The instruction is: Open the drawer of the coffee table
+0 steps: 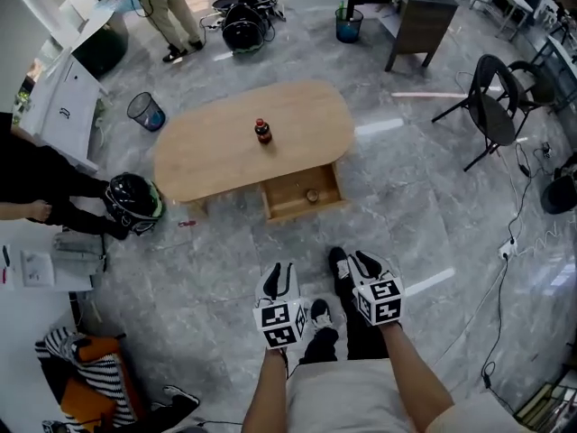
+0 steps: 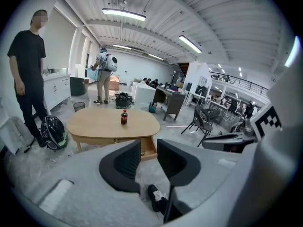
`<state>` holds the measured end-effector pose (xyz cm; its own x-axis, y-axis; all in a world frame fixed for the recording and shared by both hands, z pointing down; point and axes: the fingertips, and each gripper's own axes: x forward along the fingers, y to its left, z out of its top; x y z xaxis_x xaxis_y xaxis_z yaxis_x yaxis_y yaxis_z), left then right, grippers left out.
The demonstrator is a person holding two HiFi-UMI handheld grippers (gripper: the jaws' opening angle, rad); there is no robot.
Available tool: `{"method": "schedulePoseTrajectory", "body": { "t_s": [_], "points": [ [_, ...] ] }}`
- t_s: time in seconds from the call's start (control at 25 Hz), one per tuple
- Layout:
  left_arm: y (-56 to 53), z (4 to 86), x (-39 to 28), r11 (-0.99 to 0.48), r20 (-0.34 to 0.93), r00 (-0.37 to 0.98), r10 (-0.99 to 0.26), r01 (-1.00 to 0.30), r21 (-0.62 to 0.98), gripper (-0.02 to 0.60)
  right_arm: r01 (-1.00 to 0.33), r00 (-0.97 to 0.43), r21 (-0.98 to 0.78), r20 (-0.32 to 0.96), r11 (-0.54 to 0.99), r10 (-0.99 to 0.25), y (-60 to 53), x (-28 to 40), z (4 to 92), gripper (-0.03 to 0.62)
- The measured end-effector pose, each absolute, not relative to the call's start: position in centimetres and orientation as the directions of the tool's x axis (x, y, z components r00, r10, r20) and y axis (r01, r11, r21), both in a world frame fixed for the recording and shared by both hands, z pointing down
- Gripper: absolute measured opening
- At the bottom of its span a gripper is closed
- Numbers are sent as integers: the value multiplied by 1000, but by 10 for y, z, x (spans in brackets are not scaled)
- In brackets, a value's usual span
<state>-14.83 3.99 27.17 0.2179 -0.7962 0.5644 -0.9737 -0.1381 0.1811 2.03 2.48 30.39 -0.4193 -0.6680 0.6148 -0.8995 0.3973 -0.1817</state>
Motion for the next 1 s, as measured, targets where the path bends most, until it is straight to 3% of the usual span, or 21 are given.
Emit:
{"method": "schedulePoseTrajectory", "body": {
  "t_s": [0.24,0.44,0.64,1.0],
  "points": [
    [72,250,-146,-132,569,241,-786,-965,226,62,-904,-427,-262,574,338,-699,58,19,273,26],
    [103,242,-140,-141,576,278,-769,-952,272,11,-891,-454,-299,577,342,-679,93,7,270,18],
    [124,243,-126,-163,584,318,-747,-939,303,11,-883,-468,-293,588,366,-659,111,1,269,17],
    [119,223,-129,-215,565,293,-771,-955,202,11,-864,-503,-335,573,375,-647,106,-5,267,15]
  ]
}}
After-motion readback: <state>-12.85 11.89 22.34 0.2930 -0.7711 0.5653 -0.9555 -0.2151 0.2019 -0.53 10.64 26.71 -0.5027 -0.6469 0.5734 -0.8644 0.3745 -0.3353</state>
